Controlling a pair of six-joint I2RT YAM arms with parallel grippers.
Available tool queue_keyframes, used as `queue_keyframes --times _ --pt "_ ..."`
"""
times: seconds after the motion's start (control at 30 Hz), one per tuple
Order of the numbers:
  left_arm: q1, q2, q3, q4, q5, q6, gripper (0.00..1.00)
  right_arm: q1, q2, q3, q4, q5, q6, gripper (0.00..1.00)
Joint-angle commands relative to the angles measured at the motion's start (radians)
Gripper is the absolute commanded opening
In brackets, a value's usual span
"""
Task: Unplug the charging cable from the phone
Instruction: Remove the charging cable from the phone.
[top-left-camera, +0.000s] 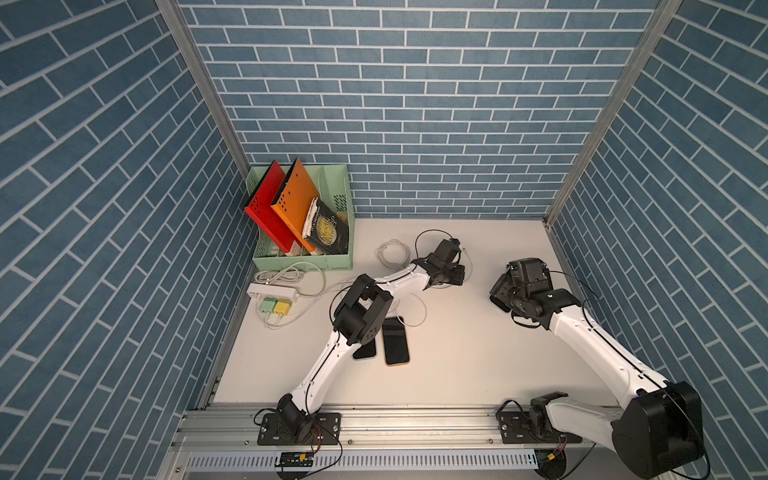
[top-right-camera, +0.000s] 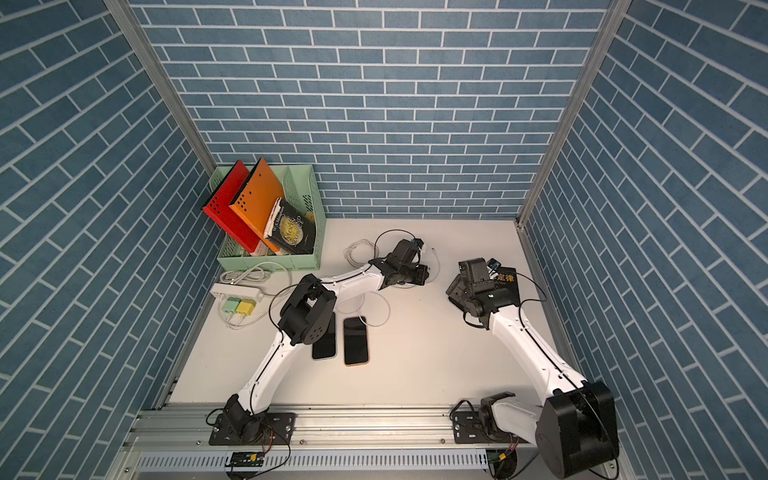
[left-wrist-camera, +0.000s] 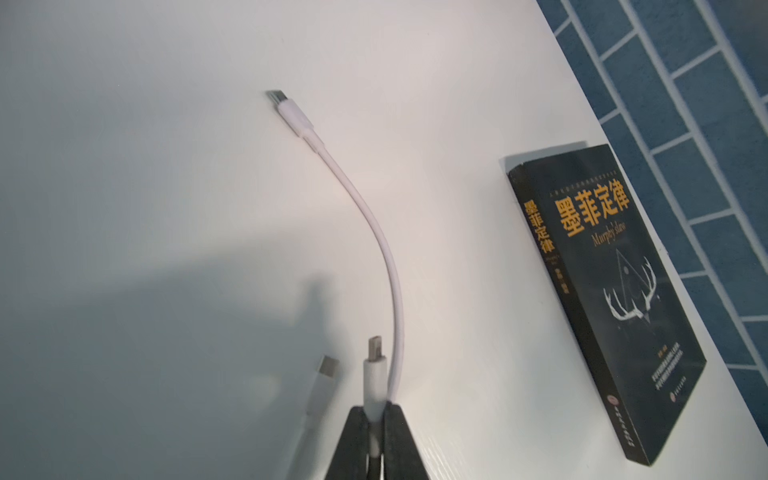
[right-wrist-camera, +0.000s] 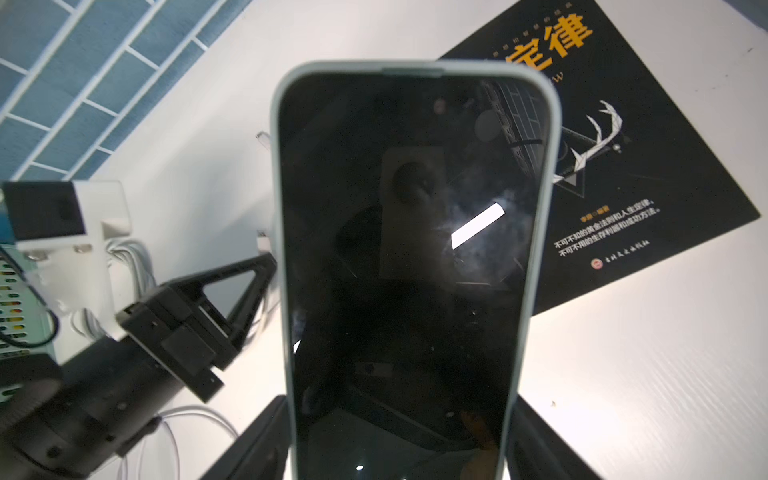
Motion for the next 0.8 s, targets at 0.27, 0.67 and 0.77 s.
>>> queue_keyframes --times 0.27,0.67,0.77 --pt "0.015 -0.074 -0.013 -0.067 -0.055 -0.008 0.69 -0.002 -0.024 -0.024 0.011 -0.011 -0.076 0.34" --pt "0.015 -0.416 -0.348 -0.106 -0.162 -0.106 0.67 0.004 -0.041 -0.065 0.029 -0.067 -0.099 0.34" --pt "0.014 -0.492 -0.529 -0.039 -0.164 -0.183 0.68 0.01 -0.063 -0.099 0.036 -0.074 -0.091 0.34"
